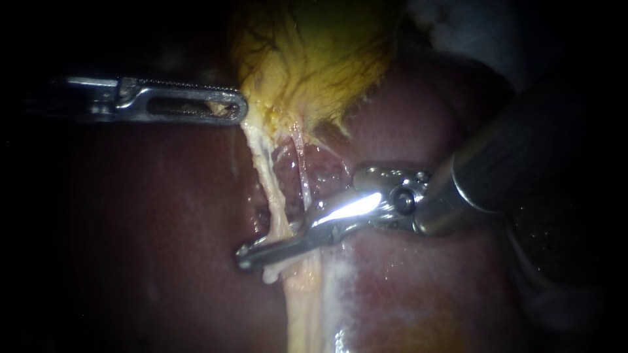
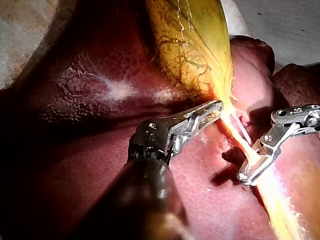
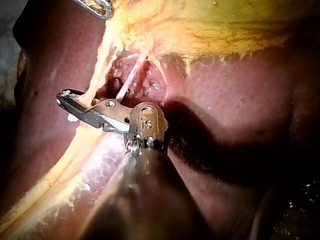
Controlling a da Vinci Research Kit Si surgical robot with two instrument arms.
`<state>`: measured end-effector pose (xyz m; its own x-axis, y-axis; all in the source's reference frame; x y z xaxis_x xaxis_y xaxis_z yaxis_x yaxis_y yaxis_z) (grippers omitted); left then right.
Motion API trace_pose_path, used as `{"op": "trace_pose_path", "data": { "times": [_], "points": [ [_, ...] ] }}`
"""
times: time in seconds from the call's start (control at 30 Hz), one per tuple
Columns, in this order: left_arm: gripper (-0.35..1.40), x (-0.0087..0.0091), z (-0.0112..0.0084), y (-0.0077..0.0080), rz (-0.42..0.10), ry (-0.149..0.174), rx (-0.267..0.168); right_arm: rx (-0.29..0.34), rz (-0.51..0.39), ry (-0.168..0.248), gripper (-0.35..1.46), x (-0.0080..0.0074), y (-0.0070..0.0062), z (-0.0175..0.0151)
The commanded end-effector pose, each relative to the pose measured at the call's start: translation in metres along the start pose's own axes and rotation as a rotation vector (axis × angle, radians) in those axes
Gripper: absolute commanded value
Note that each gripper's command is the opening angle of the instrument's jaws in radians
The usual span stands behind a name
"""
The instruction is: Going back second clip left tube
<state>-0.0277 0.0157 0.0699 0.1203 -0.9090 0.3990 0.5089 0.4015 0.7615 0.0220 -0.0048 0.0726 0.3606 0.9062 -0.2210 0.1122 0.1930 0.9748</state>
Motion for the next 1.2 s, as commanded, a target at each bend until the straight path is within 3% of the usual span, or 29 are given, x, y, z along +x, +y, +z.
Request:
{"op": "trace_pose_path", "data": {
  "times": [0.03,0.3,0.33,0.4,0.47,0.57,0.73,0.9,1.1,1.2],
  "points": [
    [-0.35,0.0,0.0,0.0,0.0,0.0,0.001,0.0,0.0,0.0,-0.35,0.0,0.0,0.0],
    [-0.35,0.0,-0.0001,0.0001,0.0,0.0,0.001,-0.01,0.001,-0.008,-0.35,0.0,0.0,0.0],
    [-0.35,0.0,-0.0001,0.0001,0.0,0.0,0.002,-0.012,-0.011,-0.01,-0.27,0.0,0.0001,0.0001],
    [-0.35,0.0,-0.0001,0.0001,0.001,-0.001,-0.001,-0.024,-0.124,-0.022,0.16,0.0,0.0004,0.0003],
    [-0.35,0.0,-0.0001,0.0002,0.001,-0.001,-0.001,-0.041,-0.16,-0.032,0.38,0.0,0.0009,0.0007],
    [-0.35,0.0,-0.0001,0.0002,0.001,-0.001,-0.001,-0.074,-0.246,-0.039,0.5,-0.0001,0.0018,0.0011],
    [-0.35,0.0,-0.0002,0.0004,0.001,-0.001,-0.002,-0.187,-0.398,-0.016,0.54,-0.0005,0.0024,0.0006],
    [-0.35,0.0001,-0.0004,0.0006,0.002,-0.002,-0.003,-0.283,-0.533,0.002,0.57,-0.0005,0.0011,-0.0016],
    [-0.35,0.0001,-0.0006,0.0009,0.003,-0.002,-0.005,-0.357,-0.665,0.007,0.57,-0.0003,-0.0019,-0.0065],
    [-0.35,0.0001,-0.0007,0.0009,0.003,-0.002,-0.004,-0.387,-0.707,-0.014,0.58,0.0002,-0.0037,-0.0091]
  ]
}}
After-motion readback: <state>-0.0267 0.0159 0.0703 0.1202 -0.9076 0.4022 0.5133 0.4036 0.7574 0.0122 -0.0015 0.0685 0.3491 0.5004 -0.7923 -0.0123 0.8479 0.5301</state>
